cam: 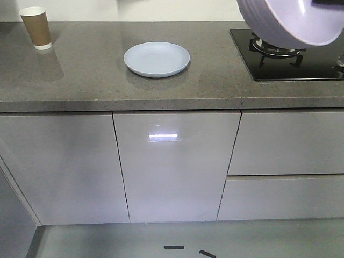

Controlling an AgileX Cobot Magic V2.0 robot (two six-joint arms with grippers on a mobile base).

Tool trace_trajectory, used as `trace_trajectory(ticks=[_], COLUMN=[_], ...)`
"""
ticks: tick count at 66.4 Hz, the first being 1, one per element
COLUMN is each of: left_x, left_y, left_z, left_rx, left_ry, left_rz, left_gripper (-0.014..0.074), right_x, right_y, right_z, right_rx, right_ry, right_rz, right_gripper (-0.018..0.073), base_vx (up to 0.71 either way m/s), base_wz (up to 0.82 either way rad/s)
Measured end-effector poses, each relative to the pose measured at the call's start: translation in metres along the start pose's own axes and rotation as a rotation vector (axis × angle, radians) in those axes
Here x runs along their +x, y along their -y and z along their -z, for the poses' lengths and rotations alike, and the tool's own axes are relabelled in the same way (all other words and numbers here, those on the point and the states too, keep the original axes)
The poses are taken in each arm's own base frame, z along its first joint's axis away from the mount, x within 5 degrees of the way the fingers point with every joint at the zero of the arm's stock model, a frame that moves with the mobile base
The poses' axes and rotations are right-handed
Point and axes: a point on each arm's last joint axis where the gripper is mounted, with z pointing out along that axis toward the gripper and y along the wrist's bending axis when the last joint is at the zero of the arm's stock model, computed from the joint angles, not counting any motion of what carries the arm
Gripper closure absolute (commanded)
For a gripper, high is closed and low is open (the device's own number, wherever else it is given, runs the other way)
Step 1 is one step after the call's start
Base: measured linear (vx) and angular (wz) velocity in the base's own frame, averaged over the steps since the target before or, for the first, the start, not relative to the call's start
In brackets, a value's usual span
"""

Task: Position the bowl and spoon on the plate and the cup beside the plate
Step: 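Drive the base toward the counter with the pale blue plate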

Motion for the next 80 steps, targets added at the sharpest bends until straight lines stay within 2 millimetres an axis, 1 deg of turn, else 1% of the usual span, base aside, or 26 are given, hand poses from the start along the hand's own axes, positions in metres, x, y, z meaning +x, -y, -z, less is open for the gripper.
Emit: trace_trajectory(ticks=[80], left_x=[0.0], left_y=[0.0001], left_z=[0.0], left_rx=[0.001], left_ry=[0.0], left_rz=[0.001], left_gripper=[0.0602], right_x=[0.0], right_y=[0.0], right_z=[0.0], right_rx=[0.0], right_ry=[0.0], right_rz=[0.0], right_gripper=[0.0569], base_vx=[0.07], base_wz=[0.05])
